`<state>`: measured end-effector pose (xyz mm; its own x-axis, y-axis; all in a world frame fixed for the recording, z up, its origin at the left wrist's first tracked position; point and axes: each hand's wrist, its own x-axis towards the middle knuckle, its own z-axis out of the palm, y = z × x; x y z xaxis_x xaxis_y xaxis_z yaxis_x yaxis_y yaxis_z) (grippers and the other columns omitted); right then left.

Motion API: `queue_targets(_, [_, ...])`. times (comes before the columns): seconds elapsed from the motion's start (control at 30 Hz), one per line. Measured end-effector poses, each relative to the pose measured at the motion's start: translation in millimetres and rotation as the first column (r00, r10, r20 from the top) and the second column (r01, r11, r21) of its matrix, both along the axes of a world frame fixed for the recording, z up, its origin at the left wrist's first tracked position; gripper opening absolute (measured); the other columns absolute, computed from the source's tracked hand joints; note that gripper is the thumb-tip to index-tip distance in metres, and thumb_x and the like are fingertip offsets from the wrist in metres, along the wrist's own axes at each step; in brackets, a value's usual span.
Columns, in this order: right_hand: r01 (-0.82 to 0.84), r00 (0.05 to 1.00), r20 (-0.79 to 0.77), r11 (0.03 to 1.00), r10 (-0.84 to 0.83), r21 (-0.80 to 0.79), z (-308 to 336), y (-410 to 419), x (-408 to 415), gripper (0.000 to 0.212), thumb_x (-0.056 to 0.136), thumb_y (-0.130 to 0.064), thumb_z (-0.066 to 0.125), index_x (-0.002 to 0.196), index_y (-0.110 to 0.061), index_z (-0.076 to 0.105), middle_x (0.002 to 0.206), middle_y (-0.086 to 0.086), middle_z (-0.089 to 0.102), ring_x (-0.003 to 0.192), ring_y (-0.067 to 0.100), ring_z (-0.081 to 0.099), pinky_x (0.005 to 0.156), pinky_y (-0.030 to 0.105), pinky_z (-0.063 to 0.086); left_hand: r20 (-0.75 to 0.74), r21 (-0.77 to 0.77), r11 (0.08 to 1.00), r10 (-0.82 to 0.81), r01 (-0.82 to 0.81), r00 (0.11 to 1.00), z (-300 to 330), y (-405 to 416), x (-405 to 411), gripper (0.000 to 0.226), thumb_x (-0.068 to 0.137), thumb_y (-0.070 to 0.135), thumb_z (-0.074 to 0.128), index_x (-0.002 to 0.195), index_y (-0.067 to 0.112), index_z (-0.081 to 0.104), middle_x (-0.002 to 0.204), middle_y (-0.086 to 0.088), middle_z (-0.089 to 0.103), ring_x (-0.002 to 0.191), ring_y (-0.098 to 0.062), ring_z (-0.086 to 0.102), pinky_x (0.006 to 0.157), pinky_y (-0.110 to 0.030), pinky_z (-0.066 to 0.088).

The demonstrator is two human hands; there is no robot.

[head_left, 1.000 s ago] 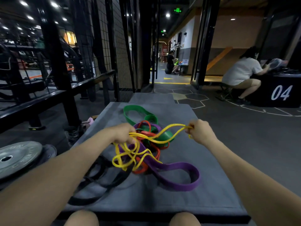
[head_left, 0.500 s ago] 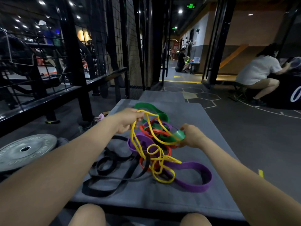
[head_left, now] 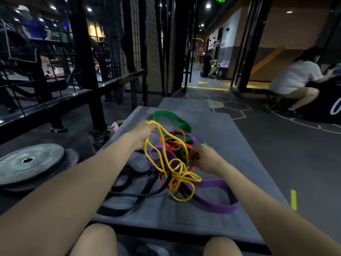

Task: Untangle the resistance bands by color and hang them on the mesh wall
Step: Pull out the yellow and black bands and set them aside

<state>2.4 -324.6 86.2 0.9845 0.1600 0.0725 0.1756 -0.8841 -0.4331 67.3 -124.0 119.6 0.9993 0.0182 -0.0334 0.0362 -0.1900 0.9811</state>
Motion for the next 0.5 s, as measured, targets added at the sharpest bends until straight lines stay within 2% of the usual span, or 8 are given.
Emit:
queue_targets(0.13, [0.002,1.0,-0.011,0.999,-0.002,0.032,-18.6,8.2,9.0,0.023,0.077,-0.02,0.073,0.093,-0.005,0.067,0.099,0.013,0.069,0.083,0.022,0.058,0.069,0.026,0.041,-0.07,-0.151,0.974,0.16,-0.169,0.985,-14.9,27.7,5.4,0.028,0.098,0.011,0.036,0.072,0.017,0.042,0.062,-0.003,0.036,0.051,-0.013,0.037,0.055,-0.025,0.039])
queue_targets(0.2, [-0.003,1.0,-0.017,1.0,0.003,0.018,-26.0,15.9,13.1,0.025,0.078,-0.022,0.073,0.095,-0.005,0.067,0.1,0.012,0.068,0.088,0.024,0.059,0.07,0.027,0.041,-0.066,-0.199,0.938,0.277,-0.285,0.959,-16.5,45.8,7.4,0.022,0.097,0.014,0.036,0.077,0.016,0.047,0.065,-0.002,0.039,0.045,-0.012,0.043,0.055,-0.028,0.042])
queue_targets(0.27, [-0.013,0.999,-0.03,1.0,0.014,0.009,-32.5,24.3,15.9,0.026,0.078,-0.022,0.072,0.096,-0.005,0.066,0.099,0.011,0.067,0.091,0.024,0.06,0.068,0.025,0.039,-0.031,-0.185,0.91,0.371,-0.371,0.928,-21.1,66.9,7.6,0.021,0.092,0.016,0.037,0.09,0.009,0.056,0.071,-0.004,0.052,0.047,-0.014,0.049,0.054,-0.028,0.044])
queue_targets(0.3, [-0.024,0.999,-0.032,1.0,0.024,0.001,-35.7,28.7,16.6,0.026,0.077,-0.022,0.072,0.096,-0.006,0.066,0.096,0.01,0.066,0.089,0.023,0.06,0.067,0.023,0.037,-0.016,-0.13,0.902,0.413,-0.412,0.91,-25.2,75.7,5.5,0.027,0.09,0.018,0.036,0.095,0.004,0.059,0.076,-0.006,0.059,0.051,-0.017,0.051,0.054,-0.028,0.045])
queue_targets(0.37, [-0.049,0.998,-0.03,0.998,0.048,-0.027,-43.5,37.3,15.6,0.027,0.075,-0.02,0.073,0.096,-0.005,0.066,0.092,0.008,0.065,0.085,0.021,0.058,0.066,0.024,0.038,0.02,0.028,0.894,0.446,-0.446,0.895,-40.4,88.3,-2.8,0.026,0.092,0.016,0.036,0.087,0.0,0.056,0.07,-0.011,0.058,0.05,-0.021,0.049,0.044,-0.021,0.042])
queue_targets(0.43, [-0.059,0.998,-0.029,0.997,0.057,-0.048,-52.5,44.7,14.1,0.031,0.071,-0.018,0.075,0.097,-0.004,0.064,0.09,0.007,0.062,0.084,0.022,0.057,0.074,0.031,0.044,-0.056,0.163,0.932,0.337,-0.324,0.94,-58.9,88.4,-17.1,0.025,0.095,0.009,0.036,0.076,0.006,0.05,0.063,-0.011,0.046,0.05,-0.022,0.045,0.032,-0.015,0.036])
queue_targets(0.47, [-0.063,0.998,-0.028,0.996,0.062,-0.061,-57.1,47.9,13.6,0.031,0.069,-0.017,0.076,0.095,-0.003,0.063,0.088,0.007,0.06,0.082,0.023,0.055,0.074,0.033,0.044,-0.105,0.262,0.943,0.236,-0.202,0.966,-67.2,85.2,-24.6,0.027,0.096,0.008,0.037,0.071,0.007,0.049,0.066,-0.013,0.049,0.054,-0.025,0.049,0.037,-0.017,0.041])
queue_targets(0.5, [-0.071,0.997,-0.023,0.994,0.069,-0.078,-61.6,50.7,13.3,0.029,0.069,-0.017,0.076,0.09,-0.003,0.062,0.087,0.007,0.058,0.081,0.023,0.054,0.072,0.034,0.044,-0.153,0.432,0.9,0.131,-0.052,0.979,-75.2,81.4,-30.4,0.026,0.096,0.009,0.039,0.072,0.008,0.051,0.076,-0.017,0.056,0.066,-0.031,0.056,0.053,-0.023,0.049])
